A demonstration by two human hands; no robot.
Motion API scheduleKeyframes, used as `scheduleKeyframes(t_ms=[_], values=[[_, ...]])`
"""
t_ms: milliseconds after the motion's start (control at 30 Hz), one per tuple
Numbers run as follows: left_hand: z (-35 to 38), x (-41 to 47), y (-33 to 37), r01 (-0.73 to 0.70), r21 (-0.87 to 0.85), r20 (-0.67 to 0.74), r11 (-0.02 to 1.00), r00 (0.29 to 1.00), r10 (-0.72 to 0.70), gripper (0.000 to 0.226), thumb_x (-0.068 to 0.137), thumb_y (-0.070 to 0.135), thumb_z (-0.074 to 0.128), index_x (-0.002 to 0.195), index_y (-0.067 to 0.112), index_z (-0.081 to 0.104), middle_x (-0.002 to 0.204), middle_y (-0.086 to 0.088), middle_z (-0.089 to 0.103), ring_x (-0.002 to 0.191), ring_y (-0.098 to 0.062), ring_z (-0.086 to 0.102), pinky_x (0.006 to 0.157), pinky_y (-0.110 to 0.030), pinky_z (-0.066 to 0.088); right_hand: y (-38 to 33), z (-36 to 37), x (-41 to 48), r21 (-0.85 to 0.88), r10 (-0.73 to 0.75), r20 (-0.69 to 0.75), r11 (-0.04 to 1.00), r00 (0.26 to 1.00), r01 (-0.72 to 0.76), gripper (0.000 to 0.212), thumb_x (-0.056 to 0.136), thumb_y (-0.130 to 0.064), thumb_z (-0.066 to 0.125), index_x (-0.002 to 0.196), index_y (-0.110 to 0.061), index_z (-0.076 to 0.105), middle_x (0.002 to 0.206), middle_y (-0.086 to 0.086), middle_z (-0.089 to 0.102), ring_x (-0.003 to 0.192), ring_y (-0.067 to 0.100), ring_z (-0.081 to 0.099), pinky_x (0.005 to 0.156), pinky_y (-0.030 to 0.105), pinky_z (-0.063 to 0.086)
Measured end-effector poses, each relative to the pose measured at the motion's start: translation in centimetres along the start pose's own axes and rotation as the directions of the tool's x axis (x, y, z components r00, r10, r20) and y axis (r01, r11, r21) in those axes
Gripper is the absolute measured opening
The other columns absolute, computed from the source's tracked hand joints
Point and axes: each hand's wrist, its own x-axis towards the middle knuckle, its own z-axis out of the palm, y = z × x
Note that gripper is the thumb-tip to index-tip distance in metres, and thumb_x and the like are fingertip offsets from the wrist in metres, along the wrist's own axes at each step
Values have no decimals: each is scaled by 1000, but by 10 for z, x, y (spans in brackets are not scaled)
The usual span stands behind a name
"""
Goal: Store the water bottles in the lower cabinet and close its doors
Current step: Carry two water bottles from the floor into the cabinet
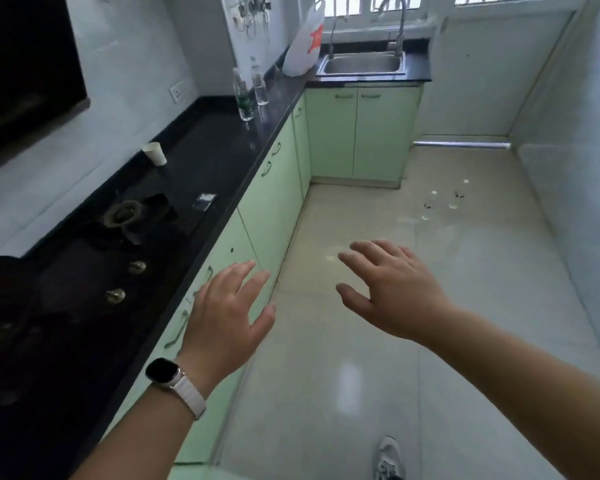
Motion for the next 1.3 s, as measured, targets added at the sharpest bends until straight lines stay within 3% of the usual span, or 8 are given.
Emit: scheduleKeyframes(t_ms=[233,700,1100,1300], values=[[45,107,91,-116,-27,6,993,993,116,54,89,45,47,133,17,61,137,-9,59,128,-30,52,102,-50,44,126,-4,10,-33,63,26,997,998,-62,55,88,-57,40,120,-19,64,122,5,64,113,33,59,94,40,45],[91,236,180,-300,-89,-3,950,954,301,55,87,46,49,133,19,62,138,-7,61,128,-30,54,101,-48,46,260,-38,16,-122,236,-73,962,969,-244,55,88,-54,43,120,-16,66,122,8,65,113,32,59,90,41,46],[184,421,207,-481,-205,12,852,869,494,53,87,46,50,128,17,66,136,-10,62,126,-35,57,102,-50,46,373,-11,100,-200,438,-86,872,895,-446,55,86,-54,43,118,-15,67,120,9,66,110,32,60,88,45,50],[209,537,197,-584,-171,-78,794,811,580,51,87,43,50,127,15,66,133,-12,63,125,-36,57,102,-53,45,421,-7,182,-252,482,-116,831,868,-495,54,86,-54,43,117,-16,67,119,7,66,111,30,60,90,42,48]])
